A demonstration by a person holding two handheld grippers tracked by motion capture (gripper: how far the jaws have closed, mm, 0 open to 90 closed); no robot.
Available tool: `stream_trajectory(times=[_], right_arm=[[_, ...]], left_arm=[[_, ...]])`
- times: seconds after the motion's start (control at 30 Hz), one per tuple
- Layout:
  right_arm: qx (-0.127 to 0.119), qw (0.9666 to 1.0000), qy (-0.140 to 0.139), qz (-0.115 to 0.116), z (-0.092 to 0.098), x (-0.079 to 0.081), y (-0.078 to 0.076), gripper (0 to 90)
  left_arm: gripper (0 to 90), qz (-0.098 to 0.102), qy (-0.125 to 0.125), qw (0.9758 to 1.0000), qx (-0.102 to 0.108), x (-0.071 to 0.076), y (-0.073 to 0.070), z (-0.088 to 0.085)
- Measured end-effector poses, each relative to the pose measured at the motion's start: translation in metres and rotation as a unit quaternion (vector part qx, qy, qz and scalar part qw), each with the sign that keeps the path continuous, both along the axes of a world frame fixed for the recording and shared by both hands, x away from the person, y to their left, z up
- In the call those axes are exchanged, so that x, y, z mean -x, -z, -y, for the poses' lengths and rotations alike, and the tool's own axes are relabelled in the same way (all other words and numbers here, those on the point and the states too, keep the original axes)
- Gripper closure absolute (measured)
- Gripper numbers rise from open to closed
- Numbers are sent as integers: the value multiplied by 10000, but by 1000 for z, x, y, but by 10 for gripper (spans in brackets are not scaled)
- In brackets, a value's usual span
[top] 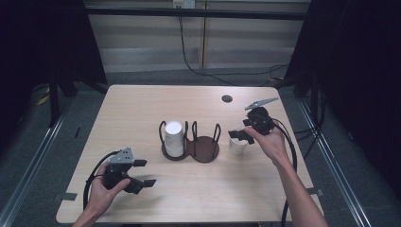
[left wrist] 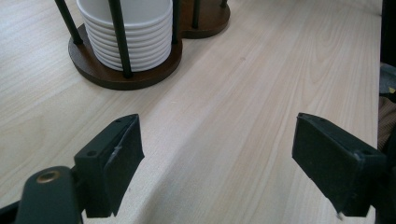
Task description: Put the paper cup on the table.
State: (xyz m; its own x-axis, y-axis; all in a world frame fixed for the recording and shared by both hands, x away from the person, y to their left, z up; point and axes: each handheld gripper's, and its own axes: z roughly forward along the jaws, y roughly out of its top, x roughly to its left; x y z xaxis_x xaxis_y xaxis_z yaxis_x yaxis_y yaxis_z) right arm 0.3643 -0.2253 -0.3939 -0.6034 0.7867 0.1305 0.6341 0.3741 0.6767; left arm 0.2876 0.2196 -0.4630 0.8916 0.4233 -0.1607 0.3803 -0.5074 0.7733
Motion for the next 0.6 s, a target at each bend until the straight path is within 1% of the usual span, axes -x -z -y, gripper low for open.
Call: stream_trajectory(times=[0.03,0.07,0.13,0.17,0.2,0.27,0.3,0.33,0.37,0.43,0.5,0.53,0.6], right_arm=[[52,10000,4,49,0,2,-1,159],[41,9999,13,92,0,4,-1,162],[-87,9999,15,147,1,8,1,166],[-113,9998,26,179,2,10,2,166],[-127,9994,101,296,2,15,3,172],[-157,9994,92,284,2,17,4,172],[-239,9990,69,365,2,23,6,172],[-239,9990,69,365,2,23,6,172],[-329,9981,143,502,2,30,8,177],[-373,9978,142,520,2,32,9,177],[-554,9962,173,656,-1,42,13,176],[-549,9961,167,670,-1,44,13,174],[-574,9954,161,750,-4,50,14,164]], left_arm=[[164,6,-4,10000,2,0,0,0],[164,16,1,10000,-14,0,-1,0],[164,10,-30,10000,31,1,-1,-1],[164,25,-25,10000,14,1,-2,-2],[164,29,-51,10000,42,0,-2,-2],[164,26,-60,10000,48,0,-2,-2],[164,35,-76,10000,35,-1,-2,-2],[164,35,-76,10000,35,-1,-2,-2],[164,33,-103,9999,57,-1,-2,-1],[164,58,-65,10000,42,-1,-2,-1],[164,39,-108,9999,45,-1,-2,0],[164,44,-80,10000,19,-1,-2,0],[165,50,-106,9999,6,0,-2,1]])
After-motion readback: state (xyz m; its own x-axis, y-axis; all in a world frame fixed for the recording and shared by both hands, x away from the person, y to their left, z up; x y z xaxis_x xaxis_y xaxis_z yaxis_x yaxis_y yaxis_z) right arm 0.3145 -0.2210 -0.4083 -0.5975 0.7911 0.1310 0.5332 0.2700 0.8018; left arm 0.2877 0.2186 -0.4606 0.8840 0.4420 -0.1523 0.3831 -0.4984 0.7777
